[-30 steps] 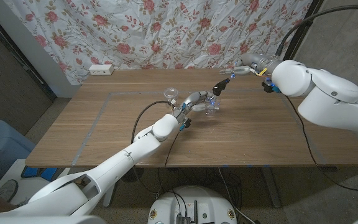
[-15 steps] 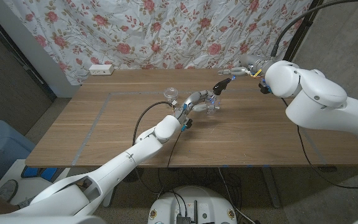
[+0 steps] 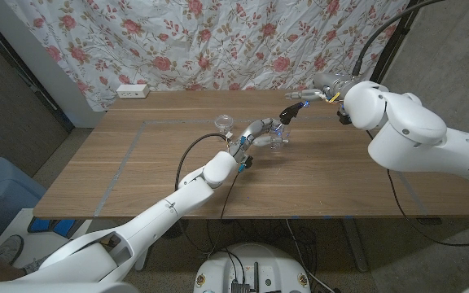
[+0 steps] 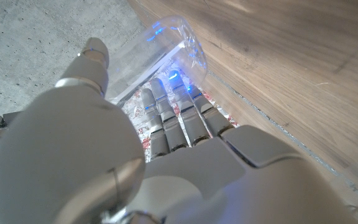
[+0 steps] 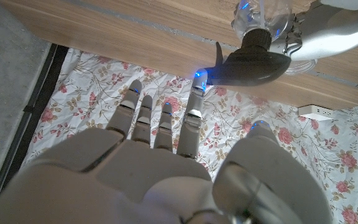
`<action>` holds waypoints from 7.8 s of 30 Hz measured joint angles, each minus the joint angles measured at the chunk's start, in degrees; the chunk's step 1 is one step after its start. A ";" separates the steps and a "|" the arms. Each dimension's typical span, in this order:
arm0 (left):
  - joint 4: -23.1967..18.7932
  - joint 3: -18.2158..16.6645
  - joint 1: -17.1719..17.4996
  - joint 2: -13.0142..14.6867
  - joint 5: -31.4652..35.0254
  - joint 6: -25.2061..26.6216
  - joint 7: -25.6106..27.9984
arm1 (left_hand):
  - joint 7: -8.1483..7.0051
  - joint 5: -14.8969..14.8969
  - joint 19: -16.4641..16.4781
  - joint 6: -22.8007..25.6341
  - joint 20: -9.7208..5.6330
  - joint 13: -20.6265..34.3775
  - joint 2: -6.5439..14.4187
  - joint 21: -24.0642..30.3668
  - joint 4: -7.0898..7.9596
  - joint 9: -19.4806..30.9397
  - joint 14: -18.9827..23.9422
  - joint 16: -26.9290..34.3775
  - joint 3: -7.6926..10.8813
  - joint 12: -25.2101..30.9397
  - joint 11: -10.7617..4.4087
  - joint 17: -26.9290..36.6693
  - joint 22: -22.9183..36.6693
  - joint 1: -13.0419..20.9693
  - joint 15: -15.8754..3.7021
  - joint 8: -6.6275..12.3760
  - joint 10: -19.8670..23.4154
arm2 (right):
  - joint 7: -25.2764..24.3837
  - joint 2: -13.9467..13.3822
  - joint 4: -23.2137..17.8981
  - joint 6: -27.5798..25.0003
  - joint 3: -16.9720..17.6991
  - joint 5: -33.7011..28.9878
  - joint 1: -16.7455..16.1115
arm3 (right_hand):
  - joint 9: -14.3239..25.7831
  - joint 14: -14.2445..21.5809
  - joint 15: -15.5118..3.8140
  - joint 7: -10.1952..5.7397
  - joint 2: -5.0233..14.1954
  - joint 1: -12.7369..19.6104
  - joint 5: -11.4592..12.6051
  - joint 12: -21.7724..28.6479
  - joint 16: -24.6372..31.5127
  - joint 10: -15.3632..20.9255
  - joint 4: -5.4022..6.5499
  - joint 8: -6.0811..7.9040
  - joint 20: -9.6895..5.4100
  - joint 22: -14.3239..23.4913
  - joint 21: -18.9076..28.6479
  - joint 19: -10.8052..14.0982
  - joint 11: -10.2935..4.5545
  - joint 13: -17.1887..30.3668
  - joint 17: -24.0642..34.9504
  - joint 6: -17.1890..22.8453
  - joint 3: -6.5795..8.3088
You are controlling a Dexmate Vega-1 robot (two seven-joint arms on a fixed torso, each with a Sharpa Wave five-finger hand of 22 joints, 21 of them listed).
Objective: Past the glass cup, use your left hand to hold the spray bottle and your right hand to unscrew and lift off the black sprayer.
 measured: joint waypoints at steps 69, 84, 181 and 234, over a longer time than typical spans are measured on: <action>-1.34 -0.25 0.84 0.46 -0.50 1.00 0.32 | -0.02 0.00 0.00 -0.02 0.00 0.82 0.00 0.00 0.01 0.03 -0.01 -0.67 -0.01 -0.65 0.30 0.29 0.00 0.00 0.00 0.00 0.31 | -3.85 2.38 2.94 -1.34 -7.11 7.23 6.33 | 0.80 -0.05 0.59 0.90 0.70 5.83 0.04 -0.85 -1.40 -1.57 -7.89 -3.05 -0.26 -0.17 0.01 0.97 1.11 0.16 -1.34 -7.33 3.79; -0.88 -0.32 0.75 0.35 -0.69 0.60 0.17 | -0.03 -0.01 0.00 -0.02 0.00 0.82 0.00 0.00 -0.18 -0.28 0.31 -0.66 0.18 -0.74 0.30 0.28 0.00 0.00 0.31 0.00 0.30 | -4.76 2.24 3.10 -0.30 -5.63 9.00 5.50 | 1.13 -0.22 -0.86 -0.01 1.91 10.96 0.50 -0.85 -1.61 -1.56 -11.24 -3.05 -0.25 -0.16 0.01 1.80 -0.16 0.15 -1.61 -7.59 6.50; 0.19 0.11 0.46 -0.27 -1.88 -0.31 -1.43 | -0.13 -0.02 0.00 -0.12 0.00 1.29 0.00 0.00 -0.42 -0.80 0.60 -1.11 0.43 -1.45 0.59 0.72 0.00 0.00 0.01 0.00 0.59 | -17.87 -0.23 6.80 19.76 25.98 32.30 -19.40 | 1.88 -3.63 -8.91 -14.65 2.12 42.70 4.27 -1.66 -1.12 -3.95 -12.68 -1.71 -2.93 -0.15 -0.26 0.32 -10.02 0.14 0.68 -2.64 16.19; -0.28 -0.43 1.03 -0.43 -0.61 -1.02 0.66 | -0.13 -0.02 0.00 -0.13 0.00 1.56 0.00 0.00 -0.40 -1.02 0.81 -1.11 0.41 -1.72 1.02 0.81 0.00 0.00 0.22 0.00 1.03 | -21.03 -5.95 2.92 16.76 32.50 35.89 -22.43 | -2.74 -5.32 -4.67 -9.79 1.20 19.11 0.49 -1.12 -1.61 -7.36 -3.53 -6.34 -1.56 -0.05 0.22 1.31 -4.67 0.40 2.01 -15.16 5.43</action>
